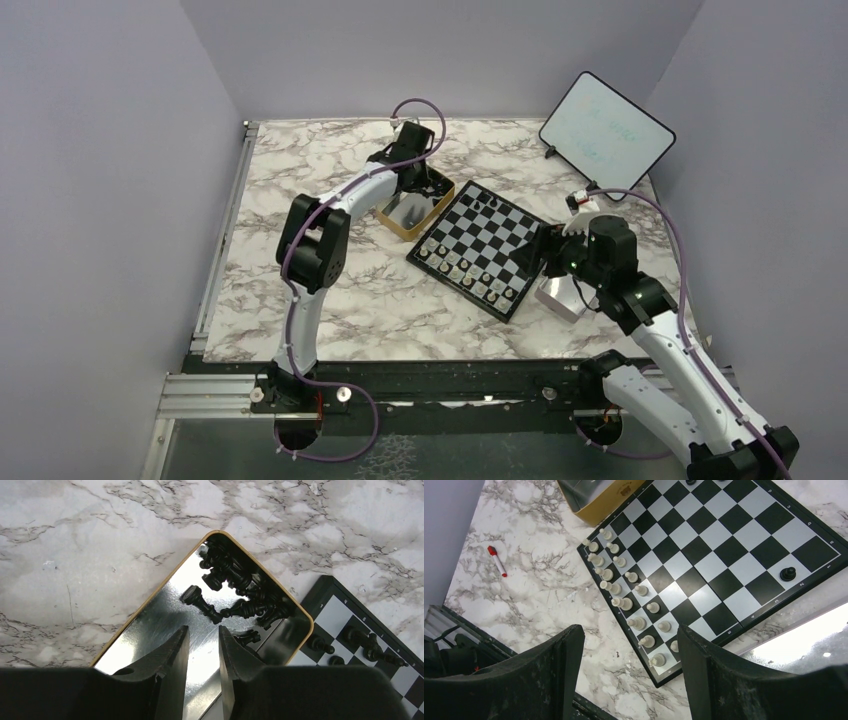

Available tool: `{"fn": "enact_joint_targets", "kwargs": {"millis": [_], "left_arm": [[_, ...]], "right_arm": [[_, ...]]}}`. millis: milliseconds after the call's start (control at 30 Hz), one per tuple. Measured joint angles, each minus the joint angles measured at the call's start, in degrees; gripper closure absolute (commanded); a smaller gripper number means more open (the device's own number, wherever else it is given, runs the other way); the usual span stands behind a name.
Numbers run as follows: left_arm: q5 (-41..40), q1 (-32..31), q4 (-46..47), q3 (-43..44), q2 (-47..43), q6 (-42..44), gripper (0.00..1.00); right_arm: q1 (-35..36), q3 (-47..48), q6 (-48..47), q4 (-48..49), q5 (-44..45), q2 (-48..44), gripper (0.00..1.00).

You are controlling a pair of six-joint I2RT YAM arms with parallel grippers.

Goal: Set up the chess pieces on the board
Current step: Pick up the chess piece from the storage box.

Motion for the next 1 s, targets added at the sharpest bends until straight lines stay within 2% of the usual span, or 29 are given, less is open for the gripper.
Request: {"fn": "enact_joint_targets", "kwargs": {"millis": [567, 1000], "left_arm": [[-7.3, -2.47, 0.48, 3.43, 4.57, -3.76, 0.72], [-8.24, -2.27, 0.52, 3.5, 7.61, -3.39, 0.71]], "right_arm": [[0.0, -0.04, -2.4, -0.17, -0.02, -2.99, 0.22], [0.0, -1.01, -3.3, -0.28, 0.02, -3.74, 0.21]]}}
